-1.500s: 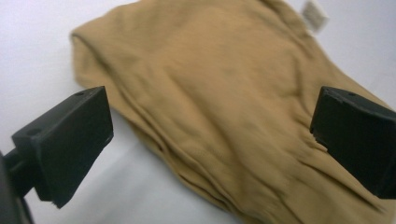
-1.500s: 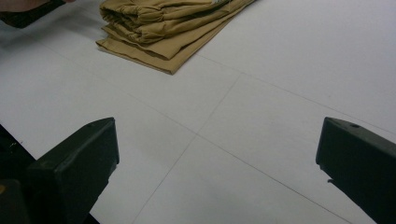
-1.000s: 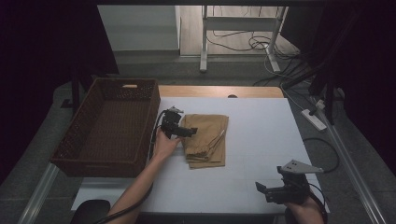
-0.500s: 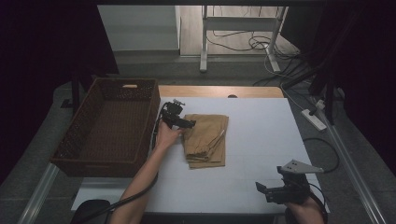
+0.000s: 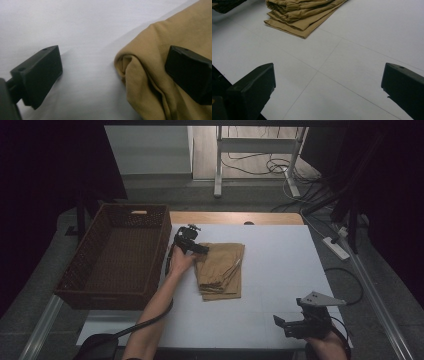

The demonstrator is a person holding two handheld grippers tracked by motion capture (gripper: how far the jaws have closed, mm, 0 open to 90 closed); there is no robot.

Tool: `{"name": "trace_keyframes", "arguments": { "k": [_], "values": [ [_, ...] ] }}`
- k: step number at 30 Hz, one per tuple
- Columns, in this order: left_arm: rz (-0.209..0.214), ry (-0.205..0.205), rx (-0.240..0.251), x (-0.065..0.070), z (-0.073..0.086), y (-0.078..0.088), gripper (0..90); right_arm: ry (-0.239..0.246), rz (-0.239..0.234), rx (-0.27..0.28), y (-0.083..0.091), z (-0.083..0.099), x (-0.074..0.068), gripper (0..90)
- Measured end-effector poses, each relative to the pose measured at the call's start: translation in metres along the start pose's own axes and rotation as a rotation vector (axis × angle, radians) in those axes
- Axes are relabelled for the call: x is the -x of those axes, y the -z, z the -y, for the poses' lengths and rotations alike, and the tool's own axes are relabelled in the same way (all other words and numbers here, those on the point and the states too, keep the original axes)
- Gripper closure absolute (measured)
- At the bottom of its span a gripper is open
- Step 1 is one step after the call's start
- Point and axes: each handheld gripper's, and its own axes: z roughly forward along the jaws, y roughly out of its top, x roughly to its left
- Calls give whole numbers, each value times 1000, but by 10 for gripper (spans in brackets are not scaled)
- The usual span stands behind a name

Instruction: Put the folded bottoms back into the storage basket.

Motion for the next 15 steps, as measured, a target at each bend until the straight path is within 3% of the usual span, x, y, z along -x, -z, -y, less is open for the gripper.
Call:
{"name": "trace_keyframes", "arguments": {
  "k": [4, 6, 10, 15],
  "values": [
    [2, -11, -12, 1, -1, 2, 45, 5, 2, -4, 0, 0, 0, 2],
    [21, -31, -2, 3, 0, 5, 114, 9, 3, -4, -1, 0, -1, 2],
    [77, -81, 21, 8, 2, 9, 369, 9, 3, -9, -1, 0, -1, 2],
    [138, -86, 41, 10, 7, 12, 663, 5, -1, -9, -1, 0, -1, 2]
  ]
}}
